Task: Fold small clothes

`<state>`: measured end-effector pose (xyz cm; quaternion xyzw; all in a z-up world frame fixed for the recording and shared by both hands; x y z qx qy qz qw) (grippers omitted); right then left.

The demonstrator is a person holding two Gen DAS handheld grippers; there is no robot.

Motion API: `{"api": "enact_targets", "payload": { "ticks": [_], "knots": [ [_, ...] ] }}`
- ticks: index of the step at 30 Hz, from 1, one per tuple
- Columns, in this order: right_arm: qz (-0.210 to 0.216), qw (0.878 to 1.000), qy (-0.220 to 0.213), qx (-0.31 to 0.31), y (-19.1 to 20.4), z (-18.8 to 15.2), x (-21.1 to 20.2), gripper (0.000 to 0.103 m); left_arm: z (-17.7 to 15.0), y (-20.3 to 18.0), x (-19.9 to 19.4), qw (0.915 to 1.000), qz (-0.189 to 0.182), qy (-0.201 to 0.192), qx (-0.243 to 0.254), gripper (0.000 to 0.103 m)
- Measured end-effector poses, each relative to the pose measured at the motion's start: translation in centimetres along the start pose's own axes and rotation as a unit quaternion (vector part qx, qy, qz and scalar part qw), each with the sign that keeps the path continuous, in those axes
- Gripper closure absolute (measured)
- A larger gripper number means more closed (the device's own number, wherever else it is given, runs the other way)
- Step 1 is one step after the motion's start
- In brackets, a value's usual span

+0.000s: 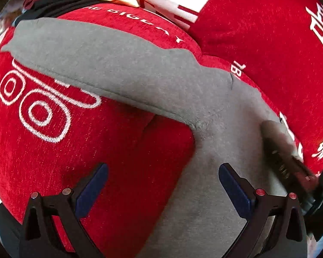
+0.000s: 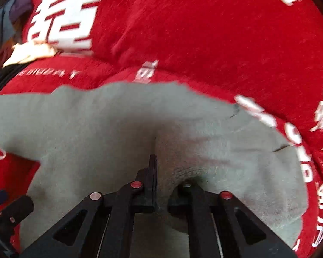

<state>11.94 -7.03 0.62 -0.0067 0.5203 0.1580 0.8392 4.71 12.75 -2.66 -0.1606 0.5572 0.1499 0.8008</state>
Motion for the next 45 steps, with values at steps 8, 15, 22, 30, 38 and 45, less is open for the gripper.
{"api": "enact_targets", "payload": {
  "ticks": [8, 15, 22, 30, 38, 45],
  "knots": [
    [0.100, 0.993, -0.038, -0.050, 1.8, 0.0, -7.9, 0.029, 0.7, 2.1, -1.9, 0.9991, 0.002, -0.021, -0.038, 0.000],
    [-0.005, 0.996, -0.065, 0.053, -12.9, -3.2, -12.5, 0.023, 1.1, -7.2, -4.8, 0.9966, -0.033, -0.048, 0.058, 0.000],
    [0.065, 0.984, -0.001, 0.163, -20.3, -8.9, -8.0, 0.024, -1.1, -21.1, -2.7, 0.9789, -0.037, -0.026, 0.199, 0.000],
    [0.052, 0.992, -0.063, 0.091, -19.9, -8.8, -12.7, 0.024, -1.6, -18.5, -0.5, 0.9701, 0.050, -0.065, 0.229, 0.000],
    [0.027, 0.996, 0.008, 0.082, -23.0, -3.7, -3.7, 0.020, -1.9, -22.0, 1.0, 0.9652, 0.058, -0.045, 0.251, 0.000],
    [-0.019, 0.989, -0.019, 0.145, -28.6, -2.7, -7.3, 0.020, -1.1, -20.7, 0.3, 0.9655, 0.061, -0.055, 0.247, 0.000]
  ]
}}
Point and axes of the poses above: each gripper's, at about its wrist camera, not at the fingertips, and x roughly the way its jaws point, y to its left, z to its top, the point moved 4 cm from there along x, roughly the way its jaws point, and after that the axes turned 15 degrees about z, right-handed, at the moved point
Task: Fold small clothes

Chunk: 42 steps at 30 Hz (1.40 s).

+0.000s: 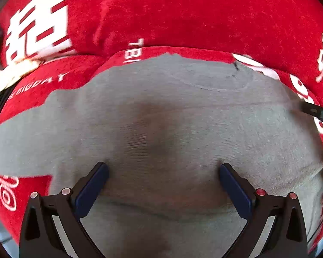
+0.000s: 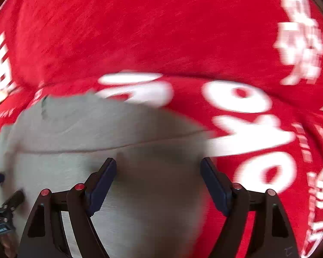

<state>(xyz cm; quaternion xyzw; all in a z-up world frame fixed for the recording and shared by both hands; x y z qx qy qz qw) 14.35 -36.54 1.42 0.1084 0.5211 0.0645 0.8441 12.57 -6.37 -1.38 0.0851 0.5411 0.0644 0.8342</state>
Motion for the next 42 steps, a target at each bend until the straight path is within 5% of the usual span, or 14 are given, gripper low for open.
{"api": "enact_targets", "payload": {
  "ticks": [6, 9, 14, 17, 20, 23, 27, 31, 35, 38, 42],
  "knots": [
    [-0.044, 0.994, -0.015, -0.097, 1.9, -6.5, -5.3, 0.020, -0.5, -0.8, -1.6, 0.9989, -0.034, 0.005, -0.033, 0.000],
    [-0.066, 0.990, -0.005, -0.125, 2.1, -9.3, -5.6, 0.020, -0.9, -2.1, -1.9, 0.9997, -0.015, -0.001, -0.017, 0.000],
    [-0.098, 0.989, -0.004, -0.113, 1.2, -9.4, -3.4, 0.020, -0.9, -2.1, -0.3, 0.9998, 0.019, 0.002, -0.010, 0.000],
    [-0.086, 0.996, -0.028, -0.023, -2.1, -8.9, -4.6, 0.020, -0.8, -1.2, 0.1, 0.9996, 0.017, 0.012, -0.016, 0.000],
    [-0.025, 0.999, -0.017, 0.034, -4.4, -10.1, -4.9, 0.019, -0.7, -0.8, 0.4, 0.9996, 0.016, 0.015, -0.017, 0.000],
    [-0.075, 0.997, -0.013, 0.005, -4.0, -10.7, -6.9, 0.020, -0.7, -0.7, 0.1, 0.9996, 0.020, 0.016, -0.011, 0.000],
    [-0.001, 0.998, -0.055, 0.005, -1.8, -9.2, -9.6, 0.019, -0.6, 0.0, -1.5, 0.9989, 0.003, 0.013, -0.044, 0.000],
    [0.051, 0.997, -0.041, -0.041, 3.7, -7.1, -6.7, 0.019, -0.6, -1.3, -1.3, 0.9995, 0.002, 0.018, -0.025, 0.000],
    [0.050, 0.994, 0.055, -0.075, 6.7, -8.7, -0.8, 0.019, -1.2, -1.3, -0.6, 0.9996, 0.026, 0.008, 0.009, 0.000],
    [0.024, 0.997, 0.028, -0.075, 7.2, -9.6, -2.5, 0.018, -1.9, 0.7, -2.3, 0.9998, 0.017, 0.006, -0.008, 0.000],
    [0.059, 0.994, 0.014, -0.088, 9.9, -12.2, -4.6, 0.018, -4.1, 1.6, -4.1, 0.9998, -0.011, -0.016, -0.011, 0.000]
  ]
}}
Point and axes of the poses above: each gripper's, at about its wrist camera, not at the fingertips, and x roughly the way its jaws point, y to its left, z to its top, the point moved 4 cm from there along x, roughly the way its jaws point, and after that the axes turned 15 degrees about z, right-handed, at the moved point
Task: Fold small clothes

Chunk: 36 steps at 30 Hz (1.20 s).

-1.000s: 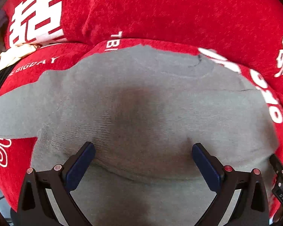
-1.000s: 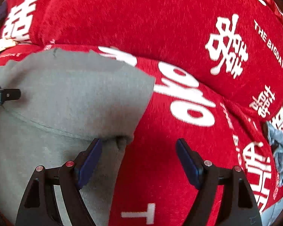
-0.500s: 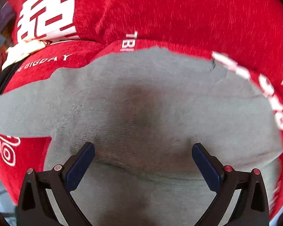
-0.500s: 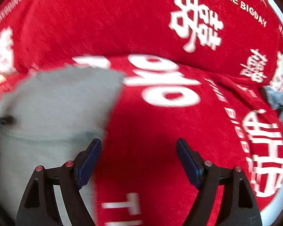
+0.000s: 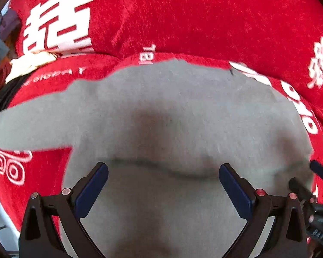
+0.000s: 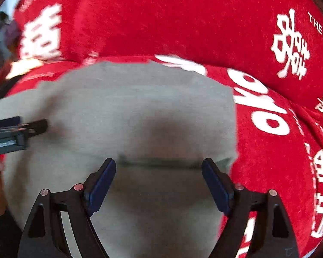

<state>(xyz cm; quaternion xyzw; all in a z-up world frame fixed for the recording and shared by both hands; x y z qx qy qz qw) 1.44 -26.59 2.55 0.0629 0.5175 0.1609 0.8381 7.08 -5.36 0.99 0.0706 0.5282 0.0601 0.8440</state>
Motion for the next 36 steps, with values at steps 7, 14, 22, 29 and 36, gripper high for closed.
{"api": "enact_targets", "payload": {
  "ticks": [7, 14, 22, 29, 36],
  "knots": [
    [-0.004, 1.000, 0.007, -0.023, 2.3, -7.7, -0.8, 0.017, -6.9, 1.7, -0.3, 0.9992, -0.007, -0.009, 0.038, 0.000],
    [-0.040, 0.993, 0.056, -0.095, 4.5, -15.3, -4.0, 0.014, -12.7, 6.1, -1.5, 0.9976, -0.022, -0.005, 0.065, 0.000],
    [-0.022, 0.988, 0.036, -0.151, 10.0, -10.8, -4.2, 0.013, -11.4, 4.2, -3.8, 0.9956, -0.030, -0.035, 0.081, 0.000],
    [0.007, 0.986, 0.066, -0.152, 10.9, -11.1, -0.6, 0.012, -12.7, 5.2, -1.2, 0.9959, -0.030, 0.001, 0.085, 0.000],
    [-0.034, 0.977, 0.116, -0.178, 7.7, -16.8, -3.1, 0.001, -14.9, 7.8, -1.1, 0.9959, -0.033, 0.039, 0.074, 0.000]
  ]
}}
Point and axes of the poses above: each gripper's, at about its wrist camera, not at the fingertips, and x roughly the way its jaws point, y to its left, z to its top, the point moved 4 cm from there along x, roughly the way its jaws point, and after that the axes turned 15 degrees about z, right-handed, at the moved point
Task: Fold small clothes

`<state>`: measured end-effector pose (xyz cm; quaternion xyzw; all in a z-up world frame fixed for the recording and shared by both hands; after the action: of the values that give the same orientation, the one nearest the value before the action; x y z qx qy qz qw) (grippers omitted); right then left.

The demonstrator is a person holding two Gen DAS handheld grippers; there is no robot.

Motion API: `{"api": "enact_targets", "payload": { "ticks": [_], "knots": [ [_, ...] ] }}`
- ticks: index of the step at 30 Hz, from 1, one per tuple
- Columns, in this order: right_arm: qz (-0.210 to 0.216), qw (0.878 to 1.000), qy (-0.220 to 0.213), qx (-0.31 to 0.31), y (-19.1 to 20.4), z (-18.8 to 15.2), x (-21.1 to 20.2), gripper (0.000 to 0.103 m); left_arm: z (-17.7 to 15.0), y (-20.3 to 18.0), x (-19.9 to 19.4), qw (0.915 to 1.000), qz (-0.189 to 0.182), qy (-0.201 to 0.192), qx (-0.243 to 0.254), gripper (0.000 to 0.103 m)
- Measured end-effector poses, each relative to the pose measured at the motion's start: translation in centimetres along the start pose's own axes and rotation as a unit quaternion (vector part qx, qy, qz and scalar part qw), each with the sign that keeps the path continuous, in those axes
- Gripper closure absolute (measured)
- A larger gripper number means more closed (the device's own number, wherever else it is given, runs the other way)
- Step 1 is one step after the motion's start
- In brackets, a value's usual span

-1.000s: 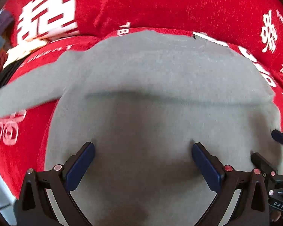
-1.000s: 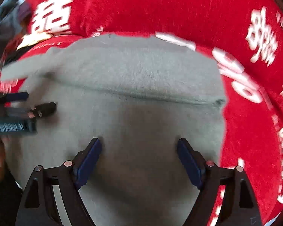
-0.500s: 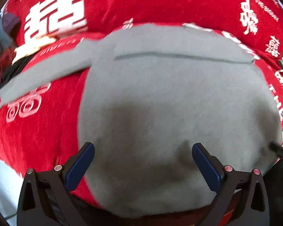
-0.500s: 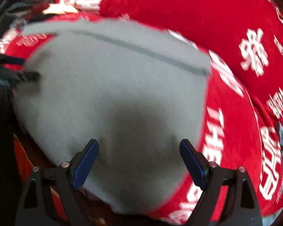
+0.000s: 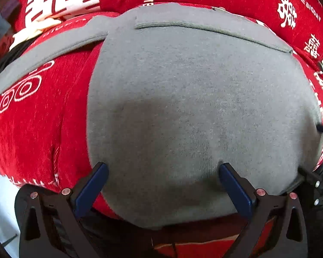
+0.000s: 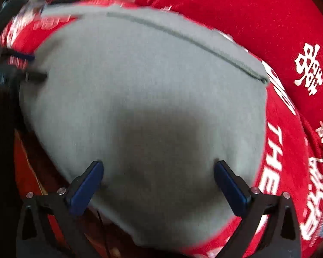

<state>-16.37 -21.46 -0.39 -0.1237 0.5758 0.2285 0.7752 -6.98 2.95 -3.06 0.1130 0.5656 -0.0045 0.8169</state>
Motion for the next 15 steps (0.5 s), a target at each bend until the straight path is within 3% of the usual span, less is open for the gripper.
{"api": "enact_targets", "payload": {
  "ticks": [2, 4, 7, 10, 12, 15],
  "knots": [
    [0.008, 1.000, 0.000, 0.005, -0.2, 0.6, -0.7, 0.001, 1.3, 0.7, -0.6, 0.9995, -0.003, -0.016, -0.025, 0.000],
    [0.016, 0.999, -0.032, 0.019, -1.0, 2.9, -1.9, 0.001, 3.1, 0.9, -0.8, 0.9986, -0.012, -0.027, -0.045, 0.000],
    [0.013, 0.995, -0.081, 0.058, -3.0, 8.3, -2.5, 0.001, 6.3, 1.5, -0.1, 0.9967, -0.016, -0.028, -0.075, 0.000],
    [0.015, 0.988, -0.104, 0.116, -5.2, 13.8, -0.5, 0.001, 8.6, 5.1, 1.1, 0.9901, 0.000, -0.010, -0.140, 0.000],
    [0.030, 0.979, -0.114, 0.167, -6.9, 17.4, 1.1, 0.001, 9.2, 9.0, 1.9, 0.9788, 0.002, 0.004, -0.205, 0.000],
    [0.028, 0.971, -0.114, 0.210, -7.9, 21.2, 3.8, 0.001, 8.3, 17.1, 3.2, 0.9494, 0.027, 0.024, -0.312, 0.000]
  ]
}}
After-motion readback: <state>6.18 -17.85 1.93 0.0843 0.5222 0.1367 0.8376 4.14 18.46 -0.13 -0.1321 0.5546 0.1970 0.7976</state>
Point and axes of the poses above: each gripper's, at about its wrist camera, not at the fingertips, and x roughly the way its jaws point, y to its left, z to its top, the point moved 4 cm from there along x, roughly the way its jaws point, and after that the axes turned 15 degrees about z, right-handed, at the moved point
